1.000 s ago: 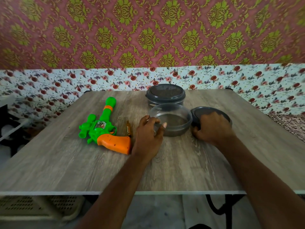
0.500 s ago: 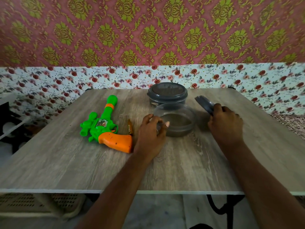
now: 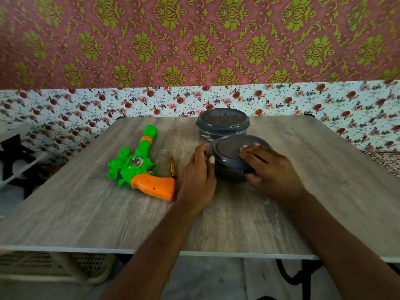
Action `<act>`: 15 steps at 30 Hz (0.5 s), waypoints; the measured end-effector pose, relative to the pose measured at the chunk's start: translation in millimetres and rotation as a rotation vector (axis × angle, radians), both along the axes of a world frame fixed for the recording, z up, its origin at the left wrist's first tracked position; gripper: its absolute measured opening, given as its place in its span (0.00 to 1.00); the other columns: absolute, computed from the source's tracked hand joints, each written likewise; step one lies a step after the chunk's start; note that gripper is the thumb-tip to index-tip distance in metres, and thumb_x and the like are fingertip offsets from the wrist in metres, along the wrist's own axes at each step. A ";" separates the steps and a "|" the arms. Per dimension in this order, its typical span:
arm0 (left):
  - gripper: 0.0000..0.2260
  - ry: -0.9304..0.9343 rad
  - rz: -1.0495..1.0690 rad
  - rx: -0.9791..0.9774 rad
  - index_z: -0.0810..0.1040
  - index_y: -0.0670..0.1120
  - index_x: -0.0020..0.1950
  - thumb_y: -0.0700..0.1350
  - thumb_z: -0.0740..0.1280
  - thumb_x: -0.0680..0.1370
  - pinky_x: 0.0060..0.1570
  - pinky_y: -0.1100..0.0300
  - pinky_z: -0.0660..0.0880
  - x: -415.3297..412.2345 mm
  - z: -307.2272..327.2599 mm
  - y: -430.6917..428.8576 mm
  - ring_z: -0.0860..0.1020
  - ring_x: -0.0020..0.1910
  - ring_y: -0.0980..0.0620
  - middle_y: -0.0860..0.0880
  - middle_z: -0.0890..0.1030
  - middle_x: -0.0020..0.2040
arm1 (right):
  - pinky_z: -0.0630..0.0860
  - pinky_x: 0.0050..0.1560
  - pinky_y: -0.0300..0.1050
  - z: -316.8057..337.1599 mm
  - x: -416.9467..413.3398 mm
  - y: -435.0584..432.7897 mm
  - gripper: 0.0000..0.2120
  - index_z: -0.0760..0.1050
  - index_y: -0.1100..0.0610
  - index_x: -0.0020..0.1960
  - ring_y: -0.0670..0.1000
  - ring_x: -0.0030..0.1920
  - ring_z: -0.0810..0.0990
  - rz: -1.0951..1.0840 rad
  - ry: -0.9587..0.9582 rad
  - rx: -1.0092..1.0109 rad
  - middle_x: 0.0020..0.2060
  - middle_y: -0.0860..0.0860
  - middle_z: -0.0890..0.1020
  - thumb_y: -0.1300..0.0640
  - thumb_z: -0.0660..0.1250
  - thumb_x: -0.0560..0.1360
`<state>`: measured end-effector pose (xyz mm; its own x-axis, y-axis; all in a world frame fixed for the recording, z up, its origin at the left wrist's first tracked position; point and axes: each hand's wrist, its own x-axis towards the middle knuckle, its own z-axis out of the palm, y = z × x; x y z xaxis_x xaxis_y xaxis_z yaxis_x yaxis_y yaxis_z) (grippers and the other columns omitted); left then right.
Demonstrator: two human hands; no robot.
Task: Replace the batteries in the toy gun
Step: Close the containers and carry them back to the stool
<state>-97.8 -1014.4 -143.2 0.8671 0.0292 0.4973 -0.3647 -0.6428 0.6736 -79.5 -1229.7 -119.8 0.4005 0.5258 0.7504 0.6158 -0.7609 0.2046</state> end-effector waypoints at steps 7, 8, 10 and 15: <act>0.19 -0.044 -0.010 0.038 0.67 0.51 0.77 0.51 0.53 0.87 0.63 0.62 0.70 -1.5 1.4 -1.1 0.75 0.66 0.51 0.47 0.76 0.70 | 0.78 0.62 0.63 -3.0 9.5 -1.6 0.30 0.82 0.61 0.62 0.58 0.61 0.84 0.066 0.277 0.096 0.62 0.56 0.84 0.44 0.78 0.67; 0.19 -0.040 -0.018 0.035 0.67 0.51 0.77 0.53 0.54 0.87 0.64 0.60 0.70 -1.8 2.0 -1.7 0.75 0.67 0.51 0.47 0.75 0.70 | 0.78 0.61 0.64 -4.5 13.2 -2.7 0.32 0.82 0.61 0.63 0.58 0.63 0.83 0.083 0.300 0.094 0.63 0.56 0.83 0.43 0.79 0.66; 0.20 -0.032 -0.032 0.030 0.66 0.51 0.78 0.54 0.54 0.87 0.65 0.59 0.71 -2.4 3.1 -2.3 0.74 0.68 0.52 0.47 0.74 0.71 | 0.77 0.61 0.65 -6.6 18.0 -3.3 0.37 0.81 0.60 0.64 0.58 0.64 0.82 0.094 0.328 0.070 0.64 0.56 0.83 0.38 0.80 0.64; 0.24 0.002 -0.048 0.004 0.64 0.50 0.81 0.55 0.59 0.85 0.66 0.55 0.75 -1.5 2.8 -2.3 0.74 0.68 0.52 0.46 0.72 0.73 | 0.60 0.66 0.53 -6.9 21.9 0.5 0.44 0.82 0.52 0.64 0.55 0.71 0.76 -0.013 0.379 0.097 0.66 0.48 0.82 0.20 0.59 0.65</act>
